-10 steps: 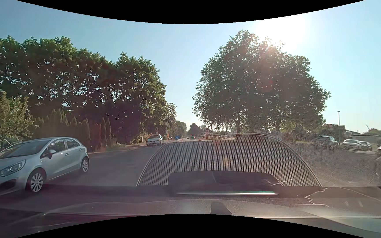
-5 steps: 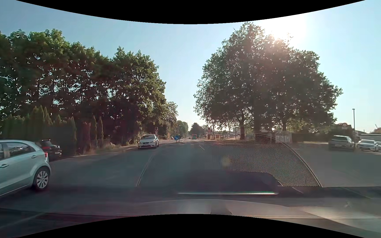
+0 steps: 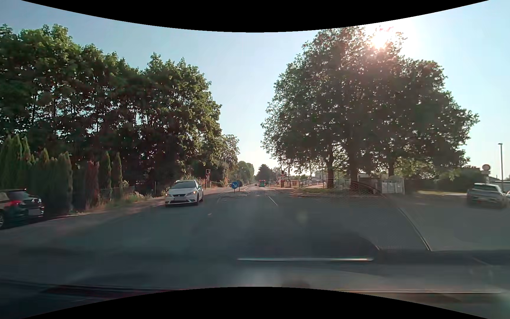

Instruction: Follow the waypoints while adhering to traffic rules and regulations

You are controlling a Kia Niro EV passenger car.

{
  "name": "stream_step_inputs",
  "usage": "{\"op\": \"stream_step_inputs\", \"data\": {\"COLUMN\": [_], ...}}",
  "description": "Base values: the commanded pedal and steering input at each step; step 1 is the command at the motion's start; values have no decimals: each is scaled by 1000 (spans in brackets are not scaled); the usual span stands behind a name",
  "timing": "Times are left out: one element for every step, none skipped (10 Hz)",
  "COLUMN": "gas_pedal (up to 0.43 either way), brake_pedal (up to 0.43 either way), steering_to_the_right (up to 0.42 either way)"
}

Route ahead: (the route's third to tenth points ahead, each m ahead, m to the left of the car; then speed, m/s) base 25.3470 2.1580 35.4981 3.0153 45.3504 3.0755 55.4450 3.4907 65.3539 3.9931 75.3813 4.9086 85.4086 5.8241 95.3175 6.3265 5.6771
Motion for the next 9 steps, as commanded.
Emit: {"op": "stream_step_inputs", "data": {"gas_pedal": [339, 339, 339, 339, 339, 339, 331, 319, 319], "brake_pedal": [0, 0, 0, 0, 0, 0, 0, 0, 0], "steering_to_the_right": [-18, -17, -17, -16, -14, -14, -12, -11, -11]}}
